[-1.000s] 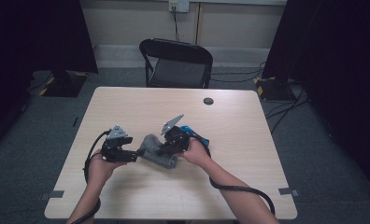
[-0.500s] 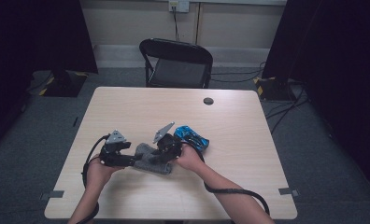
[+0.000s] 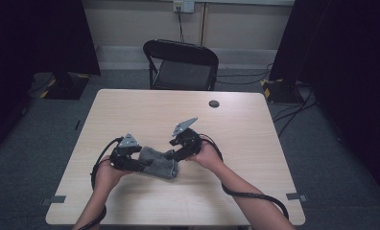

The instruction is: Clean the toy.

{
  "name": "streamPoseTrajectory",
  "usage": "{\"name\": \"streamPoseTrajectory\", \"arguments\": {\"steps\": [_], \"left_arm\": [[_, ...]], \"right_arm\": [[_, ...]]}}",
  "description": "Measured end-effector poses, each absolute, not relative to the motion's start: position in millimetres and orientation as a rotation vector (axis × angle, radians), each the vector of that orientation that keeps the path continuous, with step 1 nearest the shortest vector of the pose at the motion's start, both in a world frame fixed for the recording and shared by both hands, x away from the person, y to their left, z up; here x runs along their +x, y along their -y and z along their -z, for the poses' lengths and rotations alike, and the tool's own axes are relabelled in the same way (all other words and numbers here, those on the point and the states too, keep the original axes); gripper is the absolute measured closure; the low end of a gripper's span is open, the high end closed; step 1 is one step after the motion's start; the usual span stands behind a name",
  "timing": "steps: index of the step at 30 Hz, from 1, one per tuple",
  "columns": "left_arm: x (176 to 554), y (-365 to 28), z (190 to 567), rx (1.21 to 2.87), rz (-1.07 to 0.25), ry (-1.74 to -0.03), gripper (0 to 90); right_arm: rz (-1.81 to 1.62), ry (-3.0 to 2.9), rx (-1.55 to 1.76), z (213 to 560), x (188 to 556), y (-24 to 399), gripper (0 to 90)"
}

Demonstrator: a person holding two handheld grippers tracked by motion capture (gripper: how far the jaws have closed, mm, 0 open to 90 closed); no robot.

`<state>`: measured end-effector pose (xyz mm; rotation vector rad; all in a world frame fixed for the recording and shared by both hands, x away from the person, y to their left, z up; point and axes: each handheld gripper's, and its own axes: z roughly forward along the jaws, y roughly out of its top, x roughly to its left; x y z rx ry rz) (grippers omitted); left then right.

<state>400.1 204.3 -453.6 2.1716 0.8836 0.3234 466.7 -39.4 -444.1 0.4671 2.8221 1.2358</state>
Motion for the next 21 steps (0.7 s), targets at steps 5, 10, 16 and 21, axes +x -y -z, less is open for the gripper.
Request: {"name": "streamPoseTrajectory", "arguments": {"steps": [5, 10, 16, 21], "left_arm": [[403, -194, 456, 2.212, -0.295, -0.843, 28.7], [406, -186, 458, 2.248, -0.271, -0.796, 29.7], [409, -179, 463, 2.291, -0.262, -0.727, 29.7], [411, -174, 468, 2.310, -0.257, -0.713, 30.9]], "right_arm": [[-1.207, -2.716, 0.653, 441, 479, 68, 17.3], [-1.140, -2.647, 0.750, 443, 487, 85, 13.8], [-1.065, -2.595, 0.856, 451, 497, 102, 13.8], [-1.023, -2.590, 0.905, 465, 504, 109, 13.9]]}}
